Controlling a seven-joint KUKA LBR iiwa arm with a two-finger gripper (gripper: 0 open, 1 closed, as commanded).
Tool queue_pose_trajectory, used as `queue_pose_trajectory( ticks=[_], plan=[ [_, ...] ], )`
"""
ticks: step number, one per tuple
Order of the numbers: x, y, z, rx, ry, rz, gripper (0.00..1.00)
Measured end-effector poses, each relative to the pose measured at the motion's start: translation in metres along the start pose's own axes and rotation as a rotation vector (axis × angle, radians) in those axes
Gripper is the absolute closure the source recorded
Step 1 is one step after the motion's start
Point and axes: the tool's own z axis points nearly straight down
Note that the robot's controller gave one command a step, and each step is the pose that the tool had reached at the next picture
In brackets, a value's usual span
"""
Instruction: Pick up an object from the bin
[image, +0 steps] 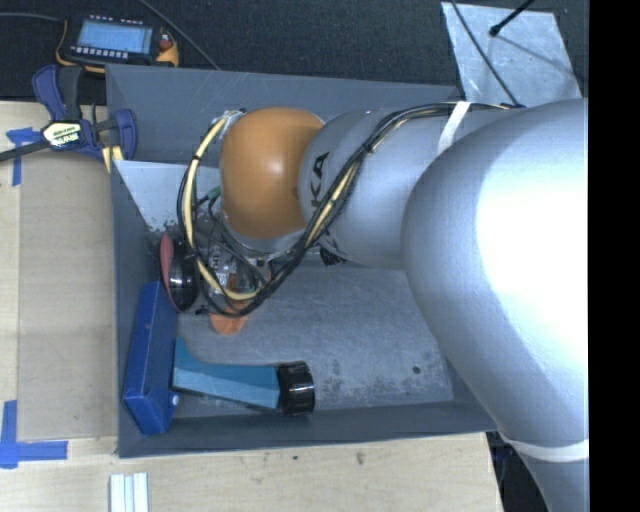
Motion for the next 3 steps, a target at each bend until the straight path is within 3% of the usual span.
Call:
queue_pose_trajectory(
  ticks=[1,3],
  plan=[
    [0.000,0.000,0.000,0.000,0.000,0.000,1.00],
    [0.003,0.030,0.013,0.010,0.002,-0.038,1.00]
  ],
)
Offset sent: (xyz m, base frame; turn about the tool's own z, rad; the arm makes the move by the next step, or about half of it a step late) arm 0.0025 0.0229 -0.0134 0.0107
